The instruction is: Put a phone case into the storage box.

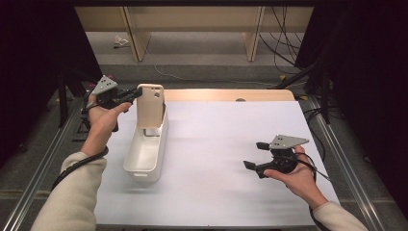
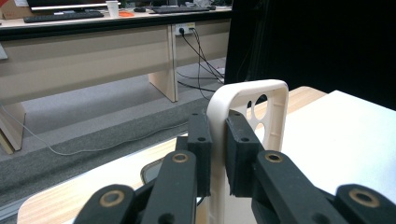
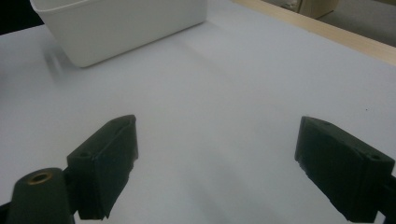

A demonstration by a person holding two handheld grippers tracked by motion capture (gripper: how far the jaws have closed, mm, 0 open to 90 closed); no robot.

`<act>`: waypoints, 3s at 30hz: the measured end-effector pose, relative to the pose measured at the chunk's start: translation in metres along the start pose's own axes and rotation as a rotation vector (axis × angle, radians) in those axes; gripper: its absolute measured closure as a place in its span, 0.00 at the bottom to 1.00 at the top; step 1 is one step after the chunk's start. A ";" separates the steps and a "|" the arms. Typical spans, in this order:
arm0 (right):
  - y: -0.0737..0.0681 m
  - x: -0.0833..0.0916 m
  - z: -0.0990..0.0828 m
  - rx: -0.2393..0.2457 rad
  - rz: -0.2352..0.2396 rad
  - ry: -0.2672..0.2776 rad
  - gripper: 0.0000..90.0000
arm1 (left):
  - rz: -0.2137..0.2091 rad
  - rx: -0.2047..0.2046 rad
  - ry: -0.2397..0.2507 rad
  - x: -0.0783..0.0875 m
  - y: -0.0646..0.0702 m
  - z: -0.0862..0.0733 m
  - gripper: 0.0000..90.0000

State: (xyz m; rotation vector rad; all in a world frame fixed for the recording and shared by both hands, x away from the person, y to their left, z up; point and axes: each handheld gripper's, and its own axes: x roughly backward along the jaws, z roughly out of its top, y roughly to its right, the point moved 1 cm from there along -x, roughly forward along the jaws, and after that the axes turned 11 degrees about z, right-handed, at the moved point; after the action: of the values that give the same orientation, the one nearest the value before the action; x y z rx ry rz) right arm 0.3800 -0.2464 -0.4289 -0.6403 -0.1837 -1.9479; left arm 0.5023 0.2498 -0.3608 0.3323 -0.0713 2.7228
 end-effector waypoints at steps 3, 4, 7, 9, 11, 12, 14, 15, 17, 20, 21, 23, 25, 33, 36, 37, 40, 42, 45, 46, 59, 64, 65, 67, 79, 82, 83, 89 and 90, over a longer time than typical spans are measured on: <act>0.000 0.000 0.000 -0.001 0.000 0.000 0.16 | -0.001 -0.001 -0.006 -0.001 0.000 -0.002 0.90; 0.000 0.000 0.000 0.000 0.000 0.000 0.16 | -0.002 -0.002 -0.008 -0.001 0.000 -0.002 0.90; 0.000 0.000 0.000 -0.001 0.001 0.000 0.16 | -0.002 0.001 -0.013 -0.003 -0.001 -0.005 0.90; 0.000 0.000 0.000 -0.001 0.001 0.001 0.16 | -0.004 0.000 -0.018 -0.003 -0.001 -0.006 0.90; 0.000 0.000 0.000 -0.002 0.001 0.003 0.16 | -0.005 0.001 -0.020 -0.004 0.000 -0.007 0.90; 0.000 0.000 0.000 -0.001 0.002 0.003 0.16 | -0.006 0.002 -0.021 -0.004 0.000 -0.008 0.90; 0.000 0.000 0.000 -0.001 0.002 0.002 0.16 | -0.007 0.001 -0.022 -0.005 0.000 -0.008 0.90; 0.000 0.000 0.000 -0.002 0.002 0.002 0.16 | -0.008 0.001 -0.023 -0.005 0.000 -0.008 0.90; 0.000 0.000 0.000 -0.002 0.002 0.003 0.16 | -0.008 0.002 -0.023 -0.006 0.000 -0.008 0.90; 0.000 0.000 0.000 -0.001 0.002 0.002 0.16 | -0.010 0.005 -0.025 -0.007 0.000 -0.009 0.90; 0.000 0.000 0.000 -0.001 0.002 0.002 0.16 | -0.010 0.003 -0.027 -0.007 0.000 -0.010 0.90; 0.000 0.000 0.000 -0.002 0.002 0.002 0.16 | -0.009 0.005 -0.031 -0.008 -0.001 -0.011 0.90; 0.000 0.000 0.000 -0.002 0.002 0.003 0.16 | -0.009 0.007 -0.033 -0.009 -0.001 -0.012 0.90; 0.000 0.000 0.000 -0.002 0.003 0.004 0.16 | -0.012 0.005 -0.043 -0.012 -0.001 -0.016 0.90; 0.001 0.000 0.000 -0.002 0.003 0.004 0.16 | -0.011 0.007 -0.046 -0.012 -0.002 -0.018 0.90; 0.001 0.000 0.000 -0.003 0.004 0.004 0.16 | -0.012 0.011 -0.048 -0.012 -0.003 -0.019 0.90; 0.001 0.000 0.000 -0.003 0.004 0.005 0.16 | -0.008 0.020 -0.047 -0.012 -0.004 -0.020 0.90; 0.001 0.000 0.000 -0.004 0.004 0.005 0.16 | -0.008 0.023 -0.051 -0.013 -0.004 -0.022 0.90; 0.001 -0.001 0.000 -0.003 0.004 0.003 0.16 | -0.009 0.023 -0.057 -0.014 -0.004 -0.025 0.90; 0.001 0.000 0.000 -0.003 0.004 0.004 0.16 | -0.009 0.023 -0.059 -0.015 -0.004 -0.026 0.90; 0.001 -0.001 -0.001 -0.004 0.004 0.001 0.16 | -0.009 0.034 -0.093 -0.018 -0.008 -0.037 0.90; 0.001 -0.001 -0.001 -0.004 0.003 0.000 0.16 | -0.010 0.039 -0.097 -0.019 -0.009 -0.039 0.90; 0.001 -0.001 -0.001 -0.005 0.003 -0.001 0.16 | -0.010 0.039 -0.100 -0.019 -0.009 -0.039 0.90; 0.001 -0.001 -0.001 -0.004 0.003 -0.002 0.16 | -0.010 0.038 -0.104 -0.019 -0.009 -0.038 0.90; 0.001 -0.001 -0.001 -0.002 0.000 -0.003 0.16 | -0.038 0.082 -0.120 -0.015 -0.012 -0.036 0.90; 0.001 -0.001 -0.001 -0.002 0.001 -0.003 0.16 | -0.041 0.076 -0.116 -0.015 -0.013 -0.036 0.90; 0.001 -0.001 -0.001 -0.001 0.001 -0.004 0.17 | -0.042 0.076 -0.116 -0.015 -0.013 -0.036 0.90; 0.001 -0.001 -0.001 -0.002 0.001 -0.001 0.17 | -0.036 0.077 -0.134 -0.019 -0.014 -0.041 0.90; 0.001 -0.001 -0.001 -0.003 0.001 -0.001 0.17 | -0.035 0.079 -0.136 -0.020 -0.014 -0.041 0.90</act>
State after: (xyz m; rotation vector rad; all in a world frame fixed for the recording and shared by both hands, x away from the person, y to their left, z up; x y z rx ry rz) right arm 0.3812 -0.2468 -0.4300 -0.6430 -0.1814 -1.9474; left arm 0.5163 0.2595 -0.4057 0.5356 0.0043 2.6705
